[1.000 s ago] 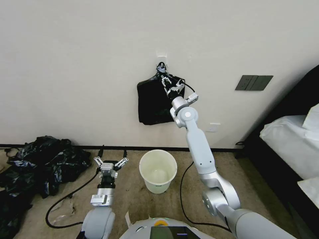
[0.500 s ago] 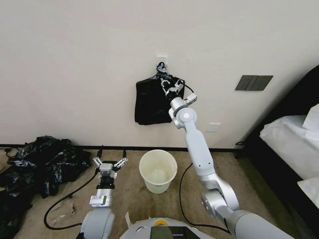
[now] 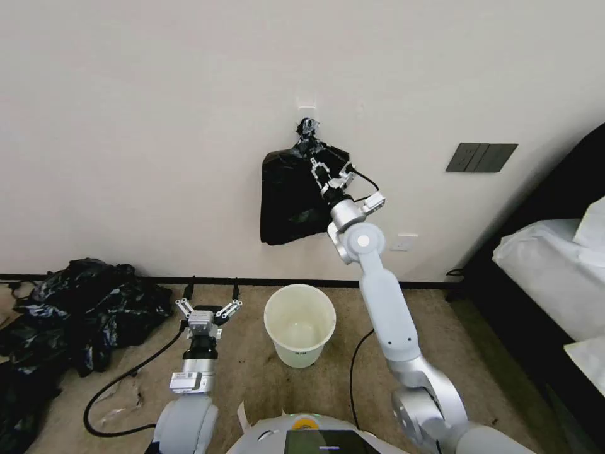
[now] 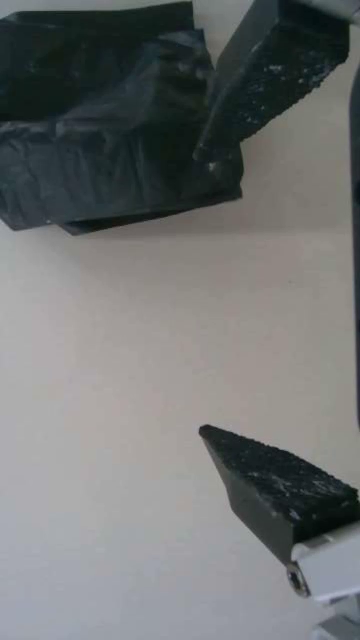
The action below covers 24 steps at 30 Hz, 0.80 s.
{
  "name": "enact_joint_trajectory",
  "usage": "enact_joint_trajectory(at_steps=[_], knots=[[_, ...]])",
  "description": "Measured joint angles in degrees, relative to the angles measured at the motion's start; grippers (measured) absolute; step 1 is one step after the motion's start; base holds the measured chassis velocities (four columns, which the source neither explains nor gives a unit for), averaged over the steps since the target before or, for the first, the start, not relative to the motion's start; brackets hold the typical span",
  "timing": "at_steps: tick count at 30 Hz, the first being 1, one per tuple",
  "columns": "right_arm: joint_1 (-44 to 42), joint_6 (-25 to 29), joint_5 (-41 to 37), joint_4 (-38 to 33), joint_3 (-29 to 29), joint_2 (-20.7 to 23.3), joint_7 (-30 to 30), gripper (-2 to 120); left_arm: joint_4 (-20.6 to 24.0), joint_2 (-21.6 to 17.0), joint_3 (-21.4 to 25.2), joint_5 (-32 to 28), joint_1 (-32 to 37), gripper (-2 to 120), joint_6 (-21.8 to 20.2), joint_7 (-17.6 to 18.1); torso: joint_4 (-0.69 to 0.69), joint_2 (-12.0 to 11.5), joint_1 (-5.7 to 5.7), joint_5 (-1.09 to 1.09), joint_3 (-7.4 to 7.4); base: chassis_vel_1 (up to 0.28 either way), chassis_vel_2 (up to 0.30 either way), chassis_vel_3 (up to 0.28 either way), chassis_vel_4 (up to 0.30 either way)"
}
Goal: Place a trash bag onto the trash bin.
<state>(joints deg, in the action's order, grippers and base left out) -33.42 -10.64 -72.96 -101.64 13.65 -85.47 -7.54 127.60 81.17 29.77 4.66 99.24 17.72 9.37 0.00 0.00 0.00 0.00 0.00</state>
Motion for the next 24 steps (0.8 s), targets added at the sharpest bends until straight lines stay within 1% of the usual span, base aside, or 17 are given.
enact_joint_trajectory(at_steps=[2,4,5,8,9,12,13,17,22,24], knots=[[-0.55,0.00,0.24,-0.43,-0.09,0.13,0.02,0,0.00,0.00,0.00,0.00,0.02,100,0.02,0.00,0.00,0.00,0.00,0.00,0.00,0.000,0.000,0.000,0.000],[-3.60,0.02,2.88,-2.71,-0.74,1.42,0.54,0,0.01,-0.16,0.00,0.00,0.14,100,0.11,0.00,0.00,0.00,0.00,0.00,0.00,0.000,0.000,0.000,0.000],[-3.60,0.02,2.88,-2.71,-0.74,1.42,0.54,0,0.01,-0.16,0.00,0.00,0.14,100,0.11,0.00,0.00,0.00,0.00,0.00,0.00,0.000,0.000,0.000,0.000],[-8.25,0.22,5.54,-6.30,-1.15,4.14,0.94,0,0.10,-0.47,-0.05,0.00,-0.23,100,0.12,0.00,-0.01,0.00,0.00,0.00,0.00,0.000,0.000,0.000,0.000],[-8.25,0.22,5.54,-6.30,-1.15,4.14,0.94,0,0.10,-0.47,-0.05,0.00,-0.23,100,0.12,0.00,-0.01,0.00,0.00,0.00,0.00,0.000,0.000,0.000,0.000],[-12.17,0.62,6.84,-9.67,-0.98,6.56,1.03,0,0.17,-0.67,-0.35,0.00,-0.73,100,0.07,0.00,-0.01,0.00,0.00,0.00,0.00,0.000,0.000,0.000,0.000],[-12.17,0.62,6.84,-9.67,-0.98,6.56,1.03,0,0.17,-0.67,-0.35,0.00,-0.73,100,0.07,0.00,-0.01,0.00,0.00,0.00,0.00,0.000,0.000,0.000,0.000],[-18.82,1.40,10.66,-14.69,-0.30,9.51,1.85,0,0.16,-0.82,-1.19,0.00,-1.31,100,-0.18,0.01,-0.01,0.00,0.00,0.00,0.00,0.000,0.000,0.000,0.000],[-22.25,1.86,13.83,-16.91,-0.60,10.48,1.88,0,0.07,-0.87,-1.57,0.00,-1.65,100,-0.25,-0.01,0.00,0.00,0.00,0.00,0.00,0.000,0.000,0.000,0.000],[-24.98,2.31,16.66,-18.45,-1.08,10.86,2.02,0,-0.13,-0.91,-1.71,0.00,-1.91,100,-0.28,-0.01,0.00,0.00,0.00,0.00,0.00,0.000,0.000,0.000,0.000]])
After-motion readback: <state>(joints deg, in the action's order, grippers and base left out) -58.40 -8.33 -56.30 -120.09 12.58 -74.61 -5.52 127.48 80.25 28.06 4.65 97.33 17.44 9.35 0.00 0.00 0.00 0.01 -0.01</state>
